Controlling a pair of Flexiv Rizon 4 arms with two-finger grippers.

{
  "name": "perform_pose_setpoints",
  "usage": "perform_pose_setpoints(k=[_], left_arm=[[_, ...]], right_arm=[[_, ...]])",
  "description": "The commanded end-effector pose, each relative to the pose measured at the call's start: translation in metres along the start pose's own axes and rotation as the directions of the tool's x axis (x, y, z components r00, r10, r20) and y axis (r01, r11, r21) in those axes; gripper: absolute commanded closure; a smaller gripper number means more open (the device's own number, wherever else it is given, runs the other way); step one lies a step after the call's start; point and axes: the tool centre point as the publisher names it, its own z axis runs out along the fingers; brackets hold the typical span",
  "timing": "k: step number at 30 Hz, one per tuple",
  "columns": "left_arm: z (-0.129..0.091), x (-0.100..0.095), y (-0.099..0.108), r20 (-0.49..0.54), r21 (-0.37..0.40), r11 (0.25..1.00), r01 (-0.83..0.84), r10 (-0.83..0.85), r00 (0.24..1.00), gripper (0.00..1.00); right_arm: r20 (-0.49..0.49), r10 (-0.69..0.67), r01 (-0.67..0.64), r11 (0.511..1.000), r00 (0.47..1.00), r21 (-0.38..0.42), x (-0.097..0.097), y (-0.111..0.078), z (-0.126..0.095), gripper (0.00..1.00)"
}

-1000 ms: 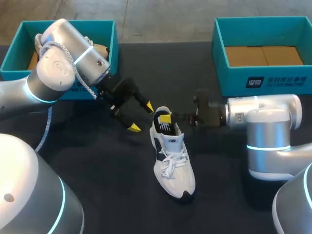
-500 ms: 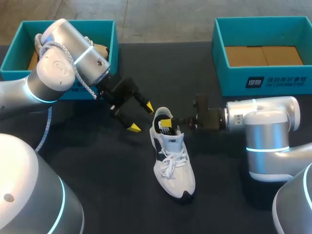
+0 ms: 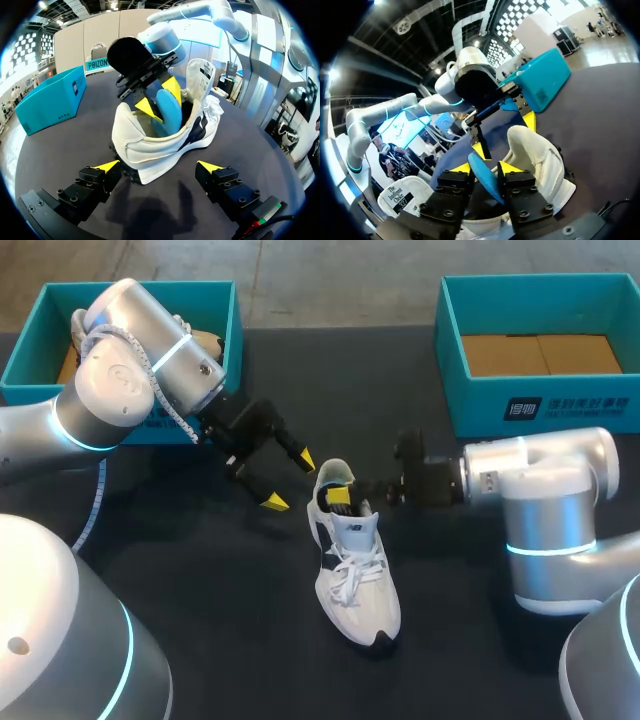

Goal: Take the shoe out of the shoebox, open the shoe tongue, remove and reinsert the insole, then place the shoe into the shoebox

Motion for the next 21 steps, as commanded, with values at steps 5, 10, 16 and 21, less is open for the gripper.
perform_pose_setpoints(k=[5, 10, 16, 21], left_arm=[[0.0, 0.0, 0.0, 0.0, -0.002, 1.0, 0.0, 0.0, 1.0, 0.0], [0.0, 0.0, 0.0, 0.0, -0.002, 1.0, 0.0, 0.0, 1.0, 0.0], [0.0, 0.0, 0.0, 0.0, -0.002, 1.0, 0.0, 0.0, 1.0, 0.0], [0.0, 0.0, 0.0, 0.0, -0.002, 1.0, 0.0, 0.0, 1.0, 0.0]], right_arm=[[0.018, -0.064, 0.065, 0.997, 0.998, -0.051, 0.012, 0.009, 0.0, 0.31], [0.02, -0.093, 0.094, 0.994, 0.995, -0.058, 0.015, 0.017, 0.001, 0.31], [0.037, -0.127, 0.129, 0.989, 0.991, -0.075, 0.019, 0.027, -0.003, 0.29], [0.062, -0.157, 0.162, 0.983, 0.986, -0.085, 0.024, 0.038, -0.009, 0.29]])
